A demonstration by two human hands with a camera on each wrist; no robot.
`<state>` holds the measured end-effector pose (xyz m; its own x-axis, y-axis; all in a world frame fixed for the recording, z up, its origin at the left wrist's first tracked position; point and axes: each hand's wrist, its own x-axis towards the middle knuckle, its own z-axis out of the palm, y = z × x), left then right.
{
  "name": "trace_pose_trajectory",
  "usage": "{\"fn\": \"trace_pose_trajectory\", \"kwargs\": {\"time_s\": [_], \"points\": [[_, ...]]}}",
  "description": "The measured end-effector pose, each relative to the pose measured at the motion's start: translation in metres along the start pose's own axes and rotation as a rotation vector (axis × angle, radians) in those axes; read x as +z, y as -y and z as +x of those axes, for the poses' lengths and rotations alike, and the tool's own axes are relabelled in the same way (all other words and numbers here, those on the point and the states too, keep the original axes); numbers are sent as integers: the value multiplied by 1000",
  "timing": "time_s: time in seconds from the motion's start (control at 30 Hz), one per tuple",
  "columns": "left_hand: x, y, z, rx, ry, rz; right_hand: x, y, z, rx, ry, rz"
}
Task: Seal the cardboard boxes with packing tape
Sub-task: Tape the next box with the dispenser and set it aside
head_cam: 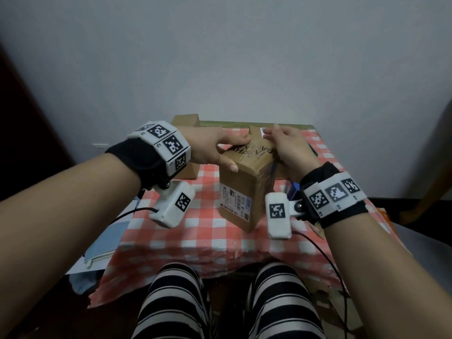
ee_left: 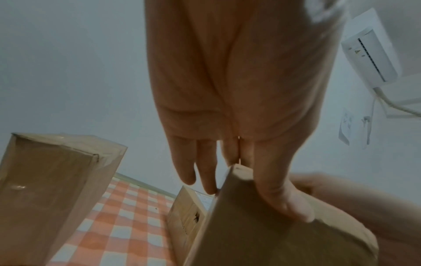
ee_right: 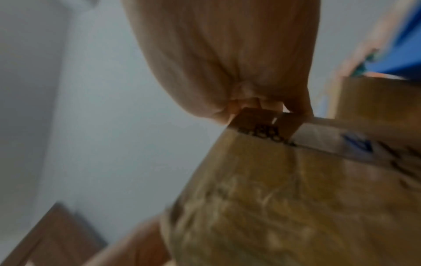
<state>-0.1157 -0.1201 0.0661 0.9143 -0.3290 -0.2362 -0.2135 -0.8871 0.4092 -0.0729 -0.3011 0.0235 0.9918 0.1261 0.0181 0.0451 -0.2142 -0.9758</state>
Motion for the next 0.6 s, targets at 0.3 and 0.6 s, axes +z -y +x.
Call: {"fn": "trace_pose_trajectory", "kwargs": {"time_s": [0.3,0.6], "points": [[12,7,-2,75,-103,-3,9,-18,5,-178,144,-367],[11,-3,-4,66,-148,85,-3,-5,-6,-141,293,-402]]}}
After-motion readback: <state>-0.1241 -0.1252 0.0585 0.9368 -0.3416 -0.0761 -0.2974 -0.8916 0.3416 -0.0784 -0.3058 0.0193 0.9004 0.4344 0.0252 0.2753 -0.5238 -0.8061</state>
